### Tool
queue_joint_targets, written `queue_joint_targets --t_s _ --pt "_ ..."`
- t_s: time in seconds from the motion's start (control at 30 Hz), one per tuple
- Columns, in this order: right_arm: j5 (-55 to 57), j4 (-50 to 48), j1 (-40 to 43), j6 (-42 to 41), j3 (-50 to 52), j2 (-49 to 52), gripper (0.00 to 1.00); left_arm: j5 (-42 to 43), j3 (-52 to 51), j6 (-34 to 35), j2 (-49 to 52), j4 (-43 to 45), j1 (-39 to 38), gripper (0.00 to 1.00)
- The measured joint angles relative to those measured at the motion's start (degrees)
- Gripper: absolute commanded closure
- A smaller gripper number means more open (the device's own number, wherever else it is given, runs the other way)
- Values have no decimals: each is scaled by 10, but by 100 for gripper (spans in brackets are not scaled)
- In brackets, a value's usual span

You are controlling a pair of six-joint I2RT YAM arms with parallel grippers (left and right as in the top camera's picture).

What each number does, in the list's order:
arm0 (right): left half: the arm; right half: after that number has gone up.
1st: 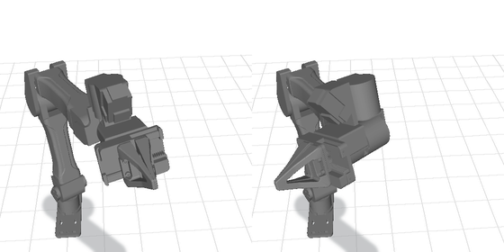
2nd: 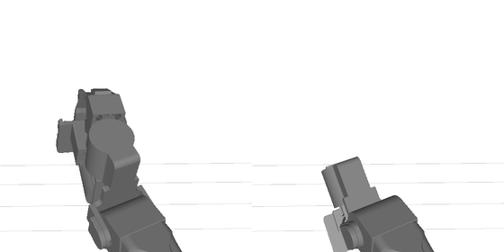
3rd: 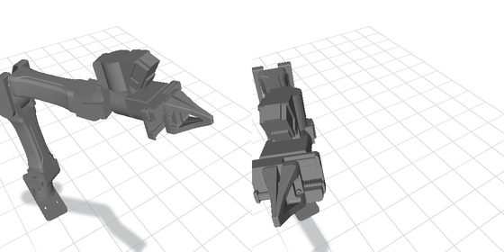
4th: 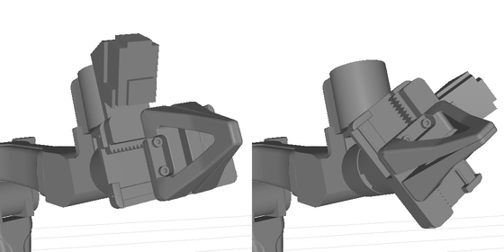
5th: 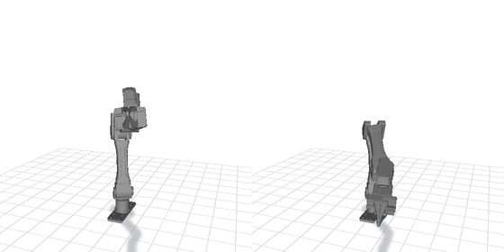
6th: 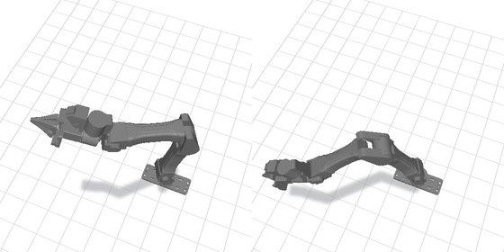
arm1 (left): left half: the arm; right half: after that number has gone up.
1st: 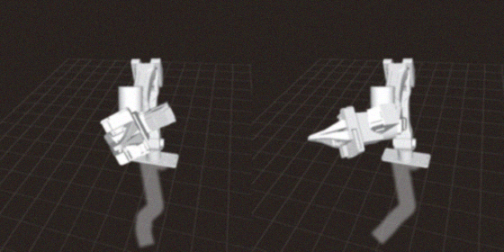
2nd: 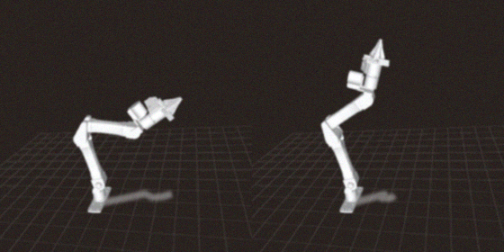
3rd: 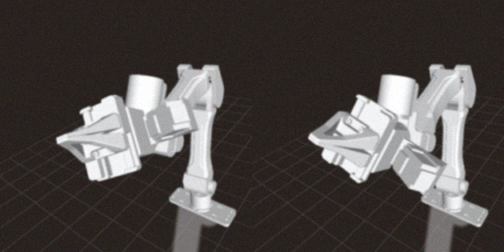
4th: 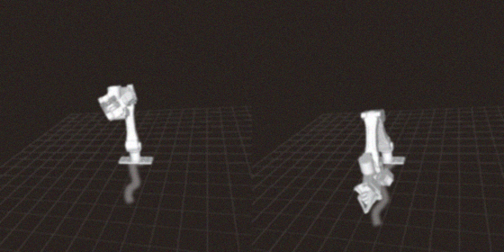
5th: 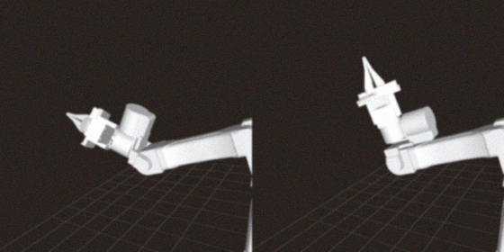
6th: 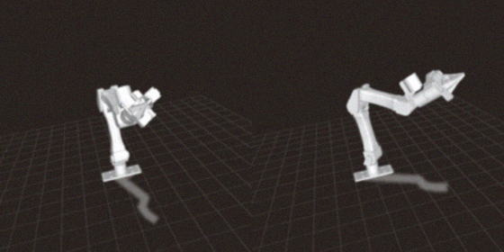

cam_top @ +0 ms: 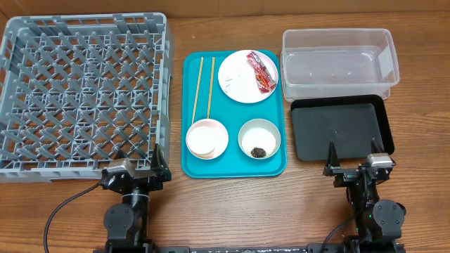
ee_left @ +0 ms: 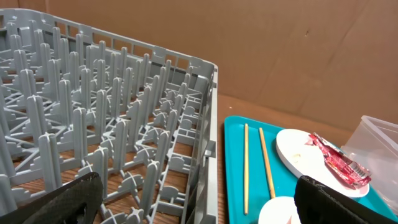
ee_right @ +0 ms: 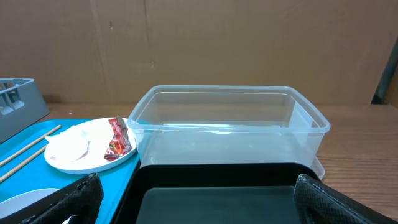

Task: Sort waste into correct bins and load items into the dishwasher
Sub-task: 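Raise both arms from rest toward the tray, then reach the right gripper to the white plate and grasp the tissue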

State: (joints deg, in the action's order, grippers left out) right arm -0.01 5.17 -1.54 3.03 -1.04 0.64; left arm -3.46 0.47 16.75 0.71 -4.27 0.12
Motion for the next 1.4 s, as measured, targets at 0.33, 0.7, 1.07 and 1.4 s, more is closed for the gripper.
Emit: queue_joint_targets --t_s 0.33,0.7,1.07,1.4 --pt "-75 -6 0 0 0 0 0 29 0 20 0 60 0 0" --pt "-142 141 0 -55 -204 89 0 108 201 27 105 -88 0 0" --pt "-198 405 0 -95 -585 432 0 207 669 17 478 -403 0 0" --pt "-289 532 0 -105 -743 620 0 278 841 13 624 -544 0 0"
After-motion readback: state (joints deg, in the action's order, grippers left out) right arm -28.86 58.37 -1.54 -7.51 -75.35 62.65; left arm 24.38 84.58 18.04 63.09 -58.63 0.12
